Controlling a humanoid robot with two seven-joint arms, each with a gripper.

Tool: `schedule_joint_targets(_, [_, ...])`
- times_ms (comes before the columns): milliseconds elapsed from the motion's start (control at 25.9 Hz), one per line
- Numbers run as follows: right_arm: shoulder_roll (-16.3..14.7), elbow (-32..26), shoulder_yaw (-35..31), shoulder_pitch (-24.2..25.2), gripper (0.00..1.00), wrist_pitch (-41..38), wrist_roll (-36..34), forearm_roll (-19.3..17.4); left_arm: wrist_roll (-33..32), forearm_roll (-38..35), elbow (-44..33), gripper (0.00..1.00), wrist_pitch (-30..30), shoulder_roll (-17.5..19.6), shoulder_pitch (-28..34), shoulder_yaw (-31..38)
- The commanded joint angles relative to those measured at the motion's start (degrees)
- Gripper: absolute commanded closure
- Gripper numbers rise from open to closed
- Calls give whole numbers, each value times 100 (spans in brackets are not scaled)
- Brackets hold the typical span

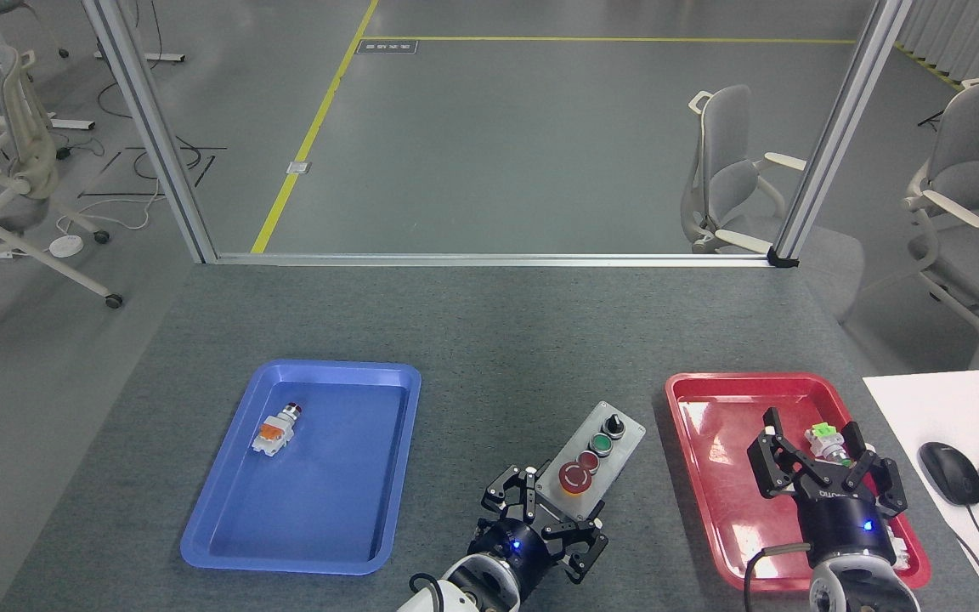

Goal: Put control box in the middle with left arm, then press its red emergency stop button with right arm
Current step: 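Lower the control box onto the table between the trays with the left gripper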

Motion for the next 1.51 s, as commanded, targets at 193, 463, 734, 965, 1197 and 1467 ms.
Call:
schedule_joint_targets(193, [1, 28, -5, 22, 1, 0, -37, -12, -74, 18, 311, 100, -4, 0, -26, -14])
schedule_joint_targets(463, [18, 28, -5, -39, 1, 44, -11, 32, -74, 194, 338, 100, 5, 9, -158, 21])
schedule_joint_targets(734, [177, 19, -75, -206, 1, 70, 16, 67, -82, 352, 408, 88, 14, 9, -237, 56])
schedule_joint_targets(965, [221, 19, -93, -92, 1, 202, 7, 94, -82, 387, 408, 57, 154, 17, -237, 65])
schedule_joint_targets(1197, [203, 11, -66, -57, 1, 184, 7, 129, -65, 387, 390, 37, 234, 17, -237, 65])
schedule_joint_targets(1467, [247, 11, 4, -92, 1, 211, 7, 147, -56, 378, 364, 18, 242, 18, -219, 47])
